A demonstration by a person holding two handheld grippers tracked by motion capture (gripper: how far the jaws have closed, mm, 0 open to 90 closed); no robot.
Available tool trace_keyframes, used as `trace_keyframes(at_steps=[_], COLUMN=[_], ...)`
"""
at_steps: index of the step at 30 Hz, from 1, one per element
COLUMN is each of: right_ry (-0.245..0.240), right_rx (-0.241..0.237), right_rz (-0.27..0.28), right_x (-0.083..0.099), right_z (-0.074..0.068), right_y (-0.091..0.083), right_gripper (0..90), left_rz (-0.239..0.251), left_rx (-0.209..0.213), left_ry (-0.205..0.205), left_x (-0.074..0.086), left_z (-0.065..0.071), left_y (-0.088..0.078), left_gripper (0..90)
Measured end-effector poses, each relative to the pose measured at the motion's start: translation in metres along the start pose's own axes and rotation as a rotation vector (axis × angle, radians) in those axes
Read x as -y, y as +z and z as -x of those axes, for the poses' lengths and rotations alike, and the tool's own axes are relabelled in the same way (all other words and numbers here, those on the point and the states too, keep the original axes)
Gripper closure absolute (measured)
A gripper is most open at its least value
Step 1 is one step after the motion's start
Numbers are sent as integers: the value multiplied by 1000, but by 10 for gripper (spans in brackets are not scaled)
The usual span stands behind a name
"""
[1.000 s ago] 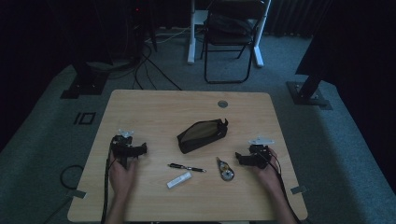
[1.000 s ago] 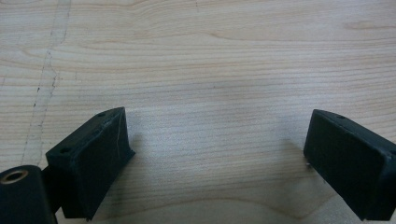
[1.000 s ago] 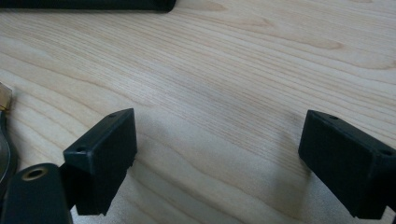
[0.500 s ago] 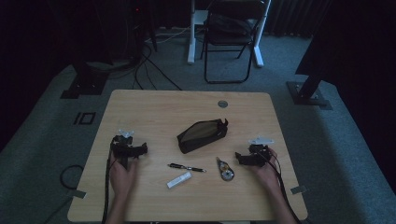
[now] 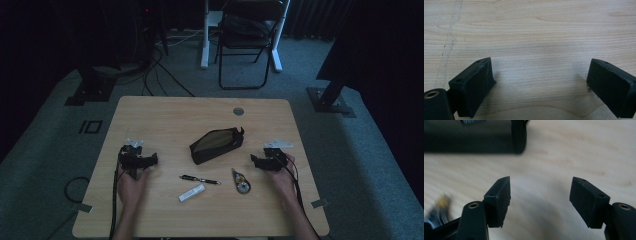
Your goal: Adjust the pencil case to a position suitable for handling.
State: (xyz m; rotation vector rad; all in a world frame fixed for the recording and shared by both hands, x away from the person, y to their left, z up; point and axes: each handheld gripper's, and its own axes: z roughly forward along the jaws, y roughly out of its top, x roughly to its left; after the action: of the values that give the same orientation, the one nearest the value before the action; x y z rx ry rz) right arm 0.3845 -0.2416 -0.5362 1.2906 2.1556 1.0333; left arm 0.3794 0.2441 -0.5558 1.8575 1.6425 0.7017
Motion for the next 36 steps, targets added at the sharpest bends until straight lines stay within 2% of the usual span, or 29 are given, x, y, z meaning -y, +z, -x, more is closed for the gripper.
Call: trace_keyframes(at_steps=[5,10,14,17,23,26,32,36], right_ry=[-5,63,67,103,116,122,109,121], right_rx=[9,-25,-27,-42,-67,-98,-136,-165], right_rz=[42,84,89,97,70,63,60,60], right_x=[-23,-47,-62,-71,-79,-79,-78,-76], right_z=[-3,0,-1,-1,-5,-7,-19,-30], right_y=[4,12,21,28,43,48,48,46], right_gripper=[372,386,387,386,413,496,539,541], left_rz=[0,-1,0,1,-1,-1,0,-1], left_rx=[0,-4,-4,-4,-3,-3,-4,-4], left_ry=[1,-3,-5,-5,-4,-4,-5,-3], left_x=[0,0,0,0,0,0,0,0], left_z=[0,1,1,1,1,1,1,1], left_y=[0,0,0,0,0,0,0,0], left_gripper=[71,71,71,71,71,71,71,71])
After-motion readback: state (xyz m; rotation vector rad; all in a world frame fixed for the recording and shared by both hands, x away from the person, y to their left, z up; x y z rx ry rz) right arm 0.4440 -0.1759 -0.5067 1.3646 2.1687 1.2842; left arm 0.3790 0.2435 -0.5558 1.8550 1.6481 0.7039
